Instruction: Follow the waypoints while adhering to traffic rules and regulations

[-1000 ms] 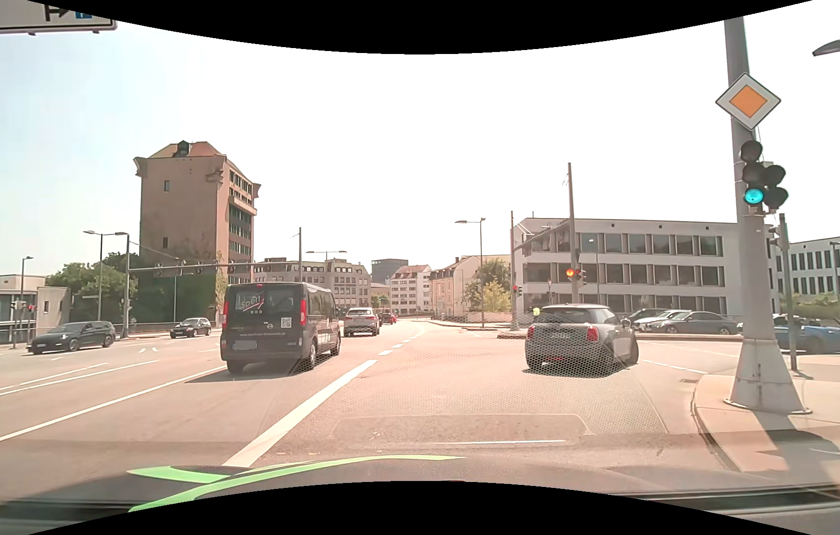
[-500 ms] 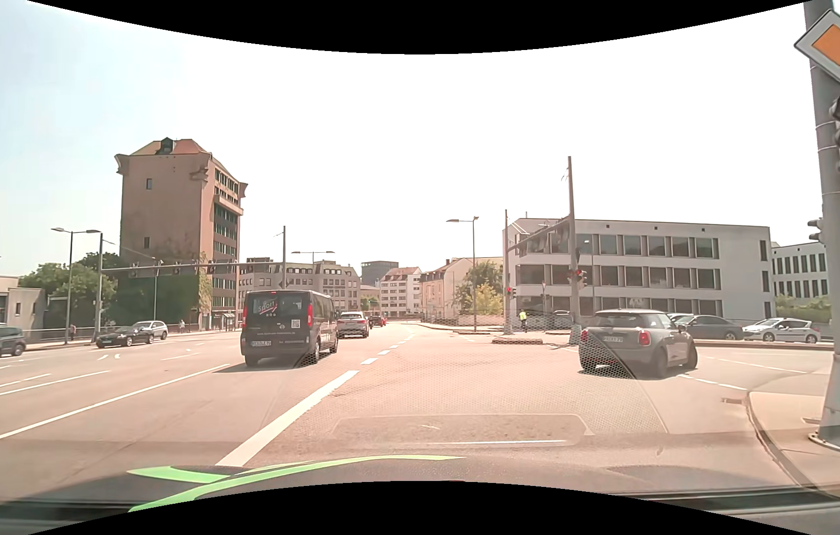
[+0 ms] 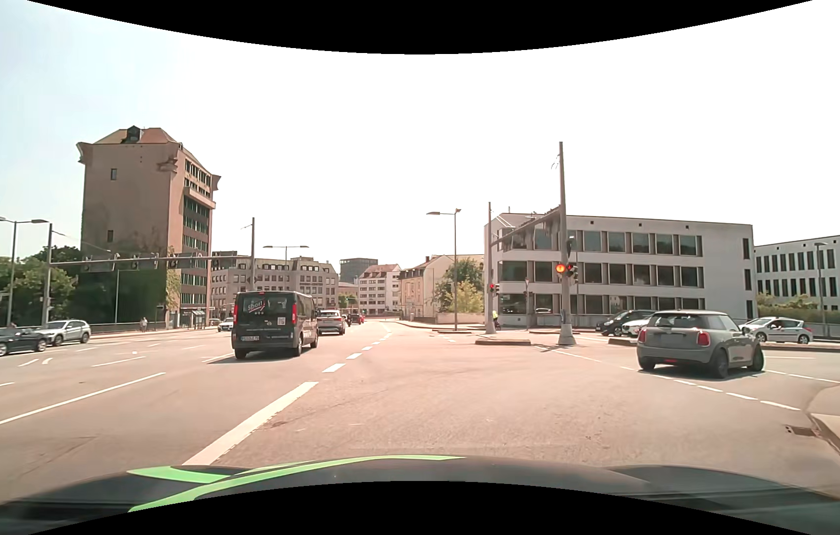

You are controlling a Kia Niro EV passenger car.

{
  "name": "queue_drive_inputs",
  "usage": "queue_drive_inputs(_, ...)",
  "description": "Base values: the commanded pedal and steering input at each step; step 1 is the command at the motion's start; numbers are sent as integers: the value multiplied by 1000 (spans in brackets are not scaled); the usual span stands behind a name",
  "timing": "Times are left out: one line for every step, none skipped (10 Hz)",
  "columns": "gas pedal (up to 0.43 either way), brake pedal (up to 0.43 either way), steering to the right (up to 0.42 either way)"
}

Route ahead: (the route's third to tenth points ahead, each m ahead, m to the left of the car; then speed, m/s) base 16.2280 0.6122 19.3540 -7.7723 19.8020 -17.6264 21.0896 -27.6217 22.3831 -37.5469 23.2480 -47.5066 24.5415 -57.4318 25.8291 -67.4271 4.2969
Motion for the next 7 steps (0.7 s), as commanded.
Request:
queue_drive_inputs(177, 0, 148)
queue_drive_inputs(177, 0, 161)
queue_drive_inputs(177, 0, 172)
queue_drive_inputs(177, 0, 184)
queue_drive_inputs(169, 0, 196)
queue_drive_inputs(169, 0, 216)
queue_drive_inputs(169, 0, 234)
